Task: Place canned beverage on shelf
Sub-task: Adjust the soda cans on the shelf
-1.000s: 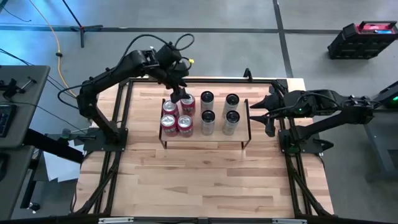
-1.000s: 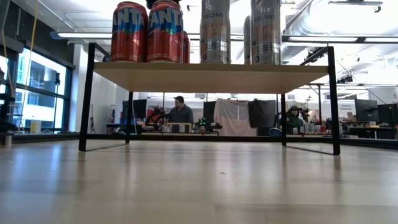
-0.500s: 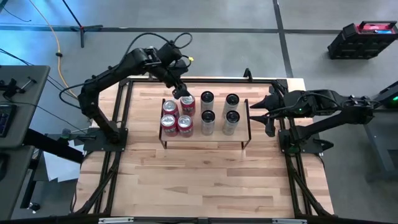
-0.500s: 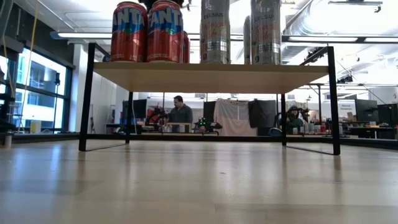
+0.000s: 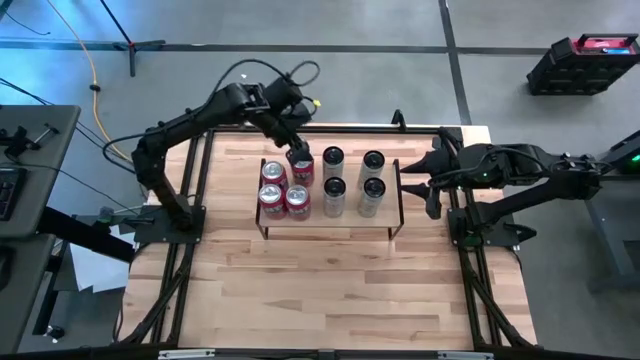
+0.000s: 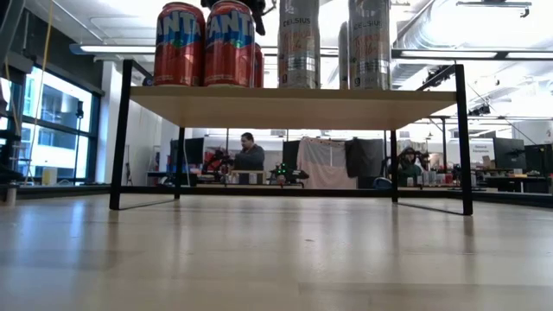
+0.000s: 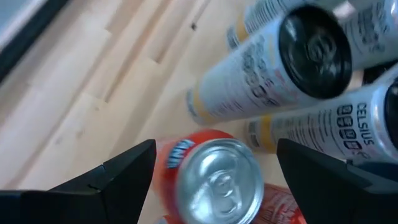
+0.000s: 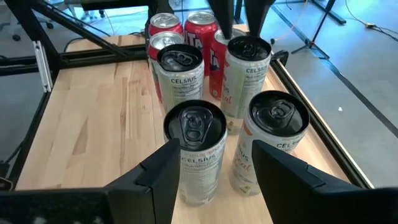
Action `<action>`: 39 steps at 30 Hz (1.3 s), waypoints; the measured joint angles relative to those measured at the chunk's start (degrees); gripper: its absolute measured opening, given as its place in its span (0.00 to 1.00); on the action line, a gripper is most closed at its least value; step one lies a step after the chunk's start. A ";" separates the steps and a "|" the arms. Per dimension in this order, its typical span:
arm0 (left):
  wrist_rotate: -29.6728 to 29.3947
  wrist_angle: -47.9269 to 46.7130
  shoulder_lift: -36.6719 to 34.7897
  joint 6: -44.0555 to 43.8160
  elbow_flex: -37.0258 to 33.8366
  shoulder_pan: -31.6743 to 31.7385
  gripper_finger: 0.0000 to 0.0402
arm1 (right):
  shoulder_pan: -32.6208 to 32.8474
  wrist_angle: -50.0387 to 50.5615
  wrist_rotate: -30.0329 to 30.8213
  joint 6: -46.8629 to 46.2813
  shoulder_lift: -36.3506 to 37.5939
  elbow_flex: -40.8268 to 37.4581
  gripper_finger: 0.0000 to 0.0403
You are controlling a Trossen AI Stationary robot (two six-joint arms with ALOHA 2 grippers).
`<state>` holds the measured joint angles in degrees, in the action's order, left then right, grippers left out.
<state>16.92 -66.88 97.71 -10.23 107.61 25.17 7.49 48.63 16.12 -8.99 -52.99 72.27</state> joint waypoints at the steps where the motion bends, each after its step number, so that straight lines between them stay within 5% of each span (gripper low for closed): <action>1: 0.00 -0.17 0.37 -0.07 0.00 -0.37 0.81 | 0.01 -0.09 0.00 0.00 0.00 0.00 0.46; 32: -2.41 -4.02 -4.23 2.07 0.00 -2.23 0.81 | 0.02 -0.03 0.00 0.46 0.00 0.00 0.46; 39: -16.14 -12.02 -11.31 15.00 0.00 -6.51 0.81 | 0.02 -0.03 0.00 0.48 0.00 0.00 0.46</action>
<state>0.78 -78.91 86.40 4.77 107.61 18.66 7.51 48.60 16.12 -8.51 -52.99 72.27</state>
